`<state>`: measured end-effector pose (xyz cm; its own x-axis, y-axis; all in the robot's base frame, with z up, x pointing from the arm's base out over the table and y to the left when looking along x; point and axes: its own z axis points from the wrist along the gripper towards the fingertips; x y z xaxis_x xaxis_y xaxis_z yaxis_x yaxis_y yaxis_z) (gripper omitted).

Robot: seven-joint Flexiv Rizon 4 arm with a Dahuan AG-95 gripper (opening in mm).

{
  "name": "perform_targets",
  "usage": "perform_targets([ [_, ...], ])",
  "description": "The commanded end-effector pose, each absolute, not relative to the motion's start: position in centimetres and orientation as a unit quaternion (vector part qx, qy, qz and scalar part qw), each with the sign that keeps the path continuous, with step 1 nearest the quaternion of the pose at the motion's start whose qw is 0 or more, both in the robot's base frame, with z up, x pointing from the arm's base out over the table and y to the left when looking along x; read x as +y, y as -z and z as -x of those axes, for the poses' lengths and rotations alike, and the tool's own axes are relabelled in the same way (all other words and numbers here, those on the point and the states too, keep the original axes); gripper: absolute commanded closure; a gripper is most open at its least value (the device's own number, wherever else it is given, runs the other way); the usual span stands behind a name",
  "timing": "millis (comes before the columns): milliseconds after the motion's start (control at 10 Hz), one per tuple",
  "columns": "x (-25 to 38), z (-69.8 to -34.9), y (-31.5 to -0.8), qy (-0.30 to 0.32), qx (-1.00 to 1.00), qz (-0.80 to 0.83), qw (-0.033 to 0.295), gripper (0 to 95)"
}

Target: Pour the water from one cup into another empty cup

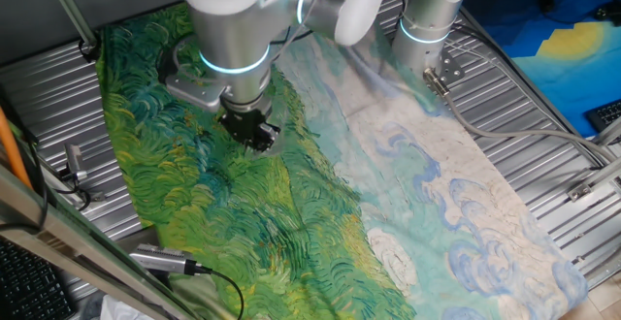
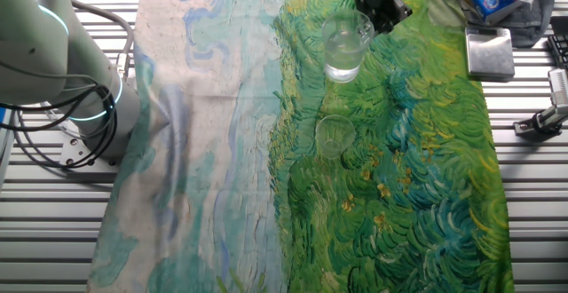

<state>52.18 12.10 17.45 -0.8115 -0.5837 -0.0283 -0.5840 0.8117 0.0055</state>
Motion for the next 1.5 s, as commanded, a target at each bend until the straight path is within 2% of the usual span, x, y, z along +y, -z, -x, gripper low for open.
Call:
perform_targets([
  [100,12.1,-52.3,-17.4,-0.01,0.954,0.301,0.014,95.0],
  [1500,10.3,-51.4,-17.0,-0.07,0.955,0.287,0.032,95.0],
])
